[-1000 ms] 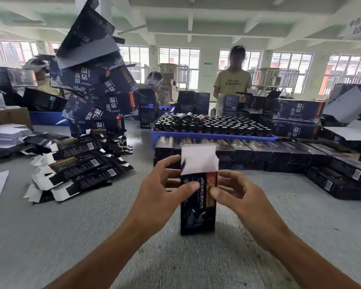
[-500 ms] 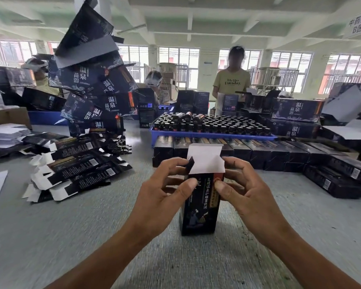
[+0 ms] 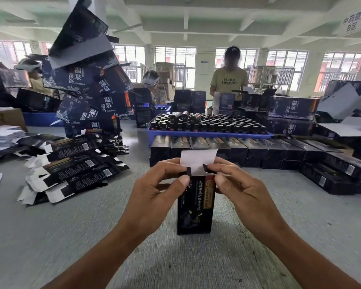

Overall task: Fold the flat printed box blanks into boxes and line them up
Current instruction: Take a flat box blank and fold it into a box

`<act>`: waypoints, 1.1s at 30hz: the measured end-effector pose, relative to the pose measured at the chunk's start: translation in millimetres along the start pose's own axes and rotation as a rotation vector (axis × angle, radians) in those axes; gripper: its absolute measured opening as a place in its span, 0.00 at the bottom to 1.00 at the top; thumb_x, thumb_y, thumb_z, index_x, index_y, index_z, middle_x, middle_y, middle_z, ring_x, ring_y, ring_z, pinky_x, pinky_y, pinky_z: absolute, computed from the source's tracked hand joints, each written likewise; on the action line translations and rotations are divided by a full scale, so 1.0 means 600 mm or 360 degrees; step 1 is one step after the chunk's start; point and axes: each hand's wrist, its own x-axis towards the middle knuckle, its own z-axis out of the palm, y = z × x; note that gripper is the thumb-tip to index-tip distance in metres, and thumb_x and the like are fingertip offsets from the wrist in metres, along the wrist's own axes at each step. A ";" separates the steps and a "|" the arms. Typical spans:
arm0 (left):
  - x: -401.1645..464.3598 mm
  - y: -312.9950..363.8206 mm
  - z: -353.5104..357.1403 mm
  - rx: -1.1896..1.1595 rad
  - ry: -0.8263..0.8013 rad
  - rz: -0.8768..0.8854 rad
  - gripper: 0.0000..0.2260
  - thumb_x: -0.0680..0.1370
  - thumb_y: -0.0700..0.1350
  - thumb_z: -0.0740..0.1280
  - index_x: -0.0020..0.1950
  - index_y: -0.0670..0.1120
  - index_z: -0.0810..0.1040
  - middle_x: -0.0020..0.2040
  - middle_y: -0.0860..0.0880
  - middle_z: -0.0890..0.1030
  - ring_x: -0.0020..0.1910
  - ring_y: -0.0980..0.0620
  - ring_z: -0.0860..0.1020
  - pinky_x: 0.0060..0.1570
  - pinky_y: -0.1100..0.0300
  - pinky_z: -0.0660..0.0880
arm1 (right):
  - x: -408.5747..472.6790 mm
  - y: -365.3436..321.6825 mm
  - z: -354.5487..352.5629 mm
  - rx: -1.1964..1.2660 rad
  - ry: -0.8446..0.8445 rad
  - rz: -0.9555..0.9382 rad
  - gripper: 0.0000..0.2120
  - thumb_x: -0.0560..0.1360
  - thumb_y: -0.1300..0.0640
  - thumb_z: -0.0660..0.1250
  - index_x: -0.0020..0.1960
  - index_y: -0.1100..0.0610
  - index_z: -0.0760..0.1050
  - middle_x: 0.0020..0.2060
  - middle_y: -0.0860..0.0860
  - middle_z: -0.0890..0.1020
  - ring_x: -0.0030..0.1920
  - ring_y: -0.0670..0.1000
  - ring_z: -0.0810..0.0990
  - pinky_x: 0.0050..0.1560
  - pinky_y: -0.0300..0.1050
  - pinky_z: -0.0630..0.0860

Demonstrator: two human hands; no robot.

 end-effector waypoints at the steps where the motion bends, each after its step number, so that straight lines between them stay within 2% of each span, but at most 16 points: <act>1: 0.000 0.000 -0.001 0.0007 0.0003 0.0016 0.06 0.76 0.51 0.70 0.52 0.58 0.82 0.61 0.58 0.81 0.59 0.52 0.81 0.51 0.59 0.79 | 0.000 0.000 0.000 0.0039 0.0024 -0.0010 0.11 0.78 0.53 0.66 0.55 0.41 0.83 0.63 0.33 0.78 0.62 0.38 0.79 0.57 0.32 0.77; 3: 0.002 0.000 -0.001 0.0032 0.0002 0.0048 0.05 0.77 0.50 0.70 0.52 0.56 0.81 0.60 0.56 0.82 0.59 0.51 0.81 0.50 0.59 0.80 | 0.002 0.001 -0.001 0.0068 0.0052 -0.0025 0.12 0.79 0.61 0.67 0.51 0.44 0.82 0.62 0.36 0.81 0.60 0.41 0.81 0.54 0.31 0.77; 6: 0.002 0.002 -0.001 0.0066 0.0011 0.0070 0.04 0.77 0.50 0.70 0.51 0.55 0.80 0.60 0.57 0.82 0.58 0.52 0.81 0.48 0.62 0.79 | 0.004 0.002 -0.004 0.0112 0.0052 -0.0038 0.12 0.79 0.65 0.67 0.54 0.48 0.78 0.60 0.39 0.83 0.59 0.43 0.82 0.56 0.33 0.78; 9: 0.001 0.002 0.001 0.0071 0.0026 0.0082 0.06 0.75 0.49 0.70 0.52 0.53 0.81 0.60 0.59 0.82 0.57 0.55 0.82 0.47 0.67 0.78 | 0.003 0.000 -0.004 0.0090 0.0047 -0.0063 0.13 0.78 0.58 0.68 0.59 0.44 0.78 0.60 0.40 0.83 0.61 0.42 0.81 0.57 0.32 0.77; 12: 0.001 0.001 0.002 0.0061 0.0045 0.0076 0.07 0.75 0.49 0.70 0.52 0.50 0.81 0.59 0.59 0.82 0.57 0.55 0.82 0.45 0.68 0.78 | 0.001 -0.001 -0.001 0.0031 0.0081 -0.0066 0.15 0.76 0.48 0.66 0.62 0.44 0.79 0.58 0.40 0.84 0.60 0.42 0.82 0.57 0.33 0.77; 18: -0.002 0.004 0.005 -0.0001 0.0076 0.0050 0.05 0.74 0.49 0.72 0.49 0.56 0.82 0.55 0.57 0.83 0.55 0.55 0.82 0.43 0.69 0.77 | 0.002 -0.001 0.002 0.0041 0.0148 -0.0063 0.15 0.74 0.48 0.67 0.60 0.47 0.80 0.57 0.40 0.84 0.58 0.42 0.83 0.54 0.34 0.79; 20: -0.003 0.005 0.005 -0.0020 0.0086 0.0052 0.05 0.75 0.51 0.71 0.50 0.57 0.82 0.53 0.56 0.84 0.55 0.54 0.82 0.45 0.66 0.79 | 0.002 -0.001 0.002 0.0054 0.0161 -0.0059 0.13 0.75 0.51 0.68 0.59 0.47 0.81 0.57 0.40 0.84 0.57 0.42 0.83 0.52 0.33 0.79; 24: -0.004 0.004 0.008 0.0021 0.0156 0.0039 0.07 0.76 0.55 0.69 0.51 0.56 0.82 0.51 0.55 0.85 0.53 0.53 0.83 0.51 0.51 0.82 | 0.001 0.000 0.000 0.0058 0.0164 -0.0052 0.11 0.78 0.59 0.69 0.58 0.49 0.82 0.56 0.40 0.84 0.57 0.42 0.83 0.49 0.32 0.78; 26: -0.002 0.003 0.009 -0.0013 0.0177 0.0021 0.08 0.75 0.55 0.70 0.53 0.58 0.79 0.53 0.54 0.85 0.54 0.53 0.83 0.51 0.50 0.82 | 0.001 0.001 -0.002 0.0042 0.0169 -0.0053 0.10 0.78 0.61 0.68 0.56 0.50 0.82 0.57 0.40 0.84 0.57 0.42 0.83 0.50 0.32 0.78; 29: -0.003 0.003 0.006 0.0048 0.0115 0.0032 0.16 0.76 0.56 0.68 0.64 0.64 0.75 0.57 0.57 0.83 0.58 0.55 0.82 0.51 0.57 0.82 | 0.000 0.001 -0.003 -0.0007 0.0166 -0.0072 0.10 0.79 0.61 0.68 0.55 0.49 0.82 0.57 0.39 0.84 0.57 0.42 0.83 0.51 0.33 0.79; 30: -0.003 0.002 0.006 0.0113 0.0095 0.0076 0.16 0.78 0.56 0.67 0.66 0.64 0.75 0.59 0.58 0.82 0.59 0.56 0.81 0.51 0.60 0.80 | 0.001 0.000 -0.003 -0.0035 0.0167 -0.0085 0.10 0.79 0.61 0.68 0.55 0.48 0.82 0.57 0.39 0.84 0.57 0.42 0.83 0.52 0.34 0.79; 33: -0.005 -0.002 0.005 0.0283 0.0093 0.0233 0.11 0.80 0.52 0.65 0.62 0.57 0.81 0.58 0.59 0.81 0.61 0.57 0.78 0.51 0.67 0.78 | 0.000 0.001 -0.002 -0.0144 0.0166 -0.0129 0.08 0.79 0.56 0.68 0.55 0.48 0.82 0.58 0.37 0.83 0.58 0.41 0.82 0.56 0.36 0.79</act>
